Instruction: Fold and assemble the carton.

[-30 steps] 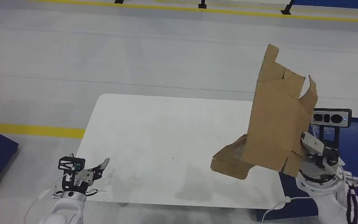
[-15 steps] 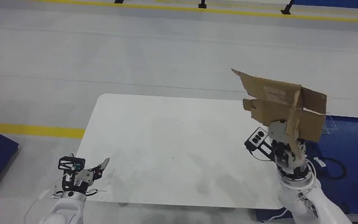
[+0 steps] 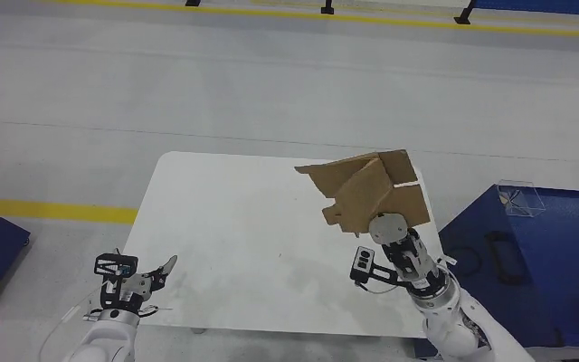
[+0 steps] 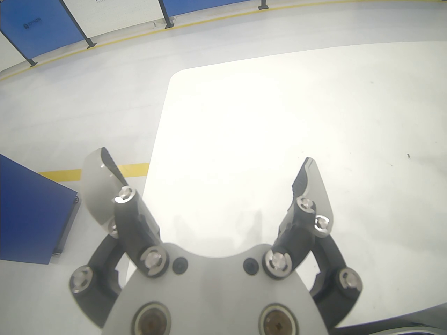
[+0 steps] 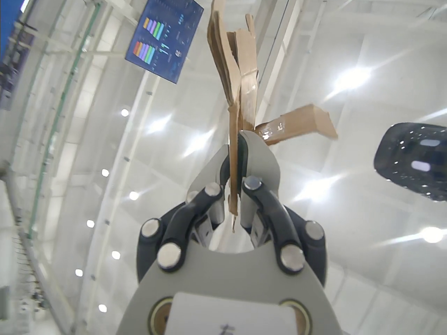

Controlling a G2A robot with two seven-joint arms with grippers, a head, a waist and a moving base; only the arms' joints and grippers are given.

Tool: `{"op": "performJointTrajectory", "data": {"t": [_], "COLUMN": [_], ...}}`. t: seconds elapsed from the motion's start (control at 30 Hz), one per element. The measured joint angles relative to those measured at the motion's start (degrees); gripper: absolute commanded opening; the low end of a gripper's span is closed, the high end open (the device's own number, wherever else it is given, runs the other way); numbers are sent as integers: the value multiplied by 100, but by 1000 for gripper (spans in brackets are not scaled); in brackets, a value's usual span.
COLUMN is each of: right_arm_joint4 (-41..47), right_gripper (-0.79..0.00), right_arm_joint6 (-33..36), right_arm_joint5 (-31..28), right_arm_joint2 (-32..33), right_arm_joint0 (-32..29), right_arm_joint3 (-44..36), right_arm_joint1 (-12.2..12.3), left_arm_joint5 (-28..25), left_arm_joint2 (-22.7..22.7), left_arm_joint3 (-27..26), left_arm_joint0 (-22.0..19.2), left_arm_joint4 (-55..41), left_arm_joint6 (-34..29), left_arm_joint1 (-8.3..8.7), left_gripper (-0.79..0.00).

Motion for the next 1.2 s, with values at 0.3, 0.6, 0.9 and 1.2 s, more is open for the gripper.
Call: {"op": "performJointTrajectory", "data": {"t": [0.3,0.6,0.9,1.2], "right_arm_joint4": [-3688,-5907,-7336,-7876], "right_gripper": [-785,-785,-785,-785], "right_arm_joint6": [2304,3413,3432,3233], "right_arm_joint5": [-2267,-3922,-4368,-4674], "right_arm_joint2": [1665,2064,872,382], "right_arm_joint0": [-99,-294,-158,99], "right_arm_joint3": [-149,8,717,1081], "right_arm_joint1": [-47,-137,-300,-404], "left_arm_joint5": [0,0,0,0], "left_arm_joint2": [0,0,0,0], "left_arm_joint3": [0,0,0,0], "left_arm_joint0": [0,0,0,0], "left_arm_joint4": [0,0,0,0], "left_arm_joint6": [0,0,0,0], "left_arm_joint1": [0,0,0,0], "left_gripper": [0,0,0,0]}}
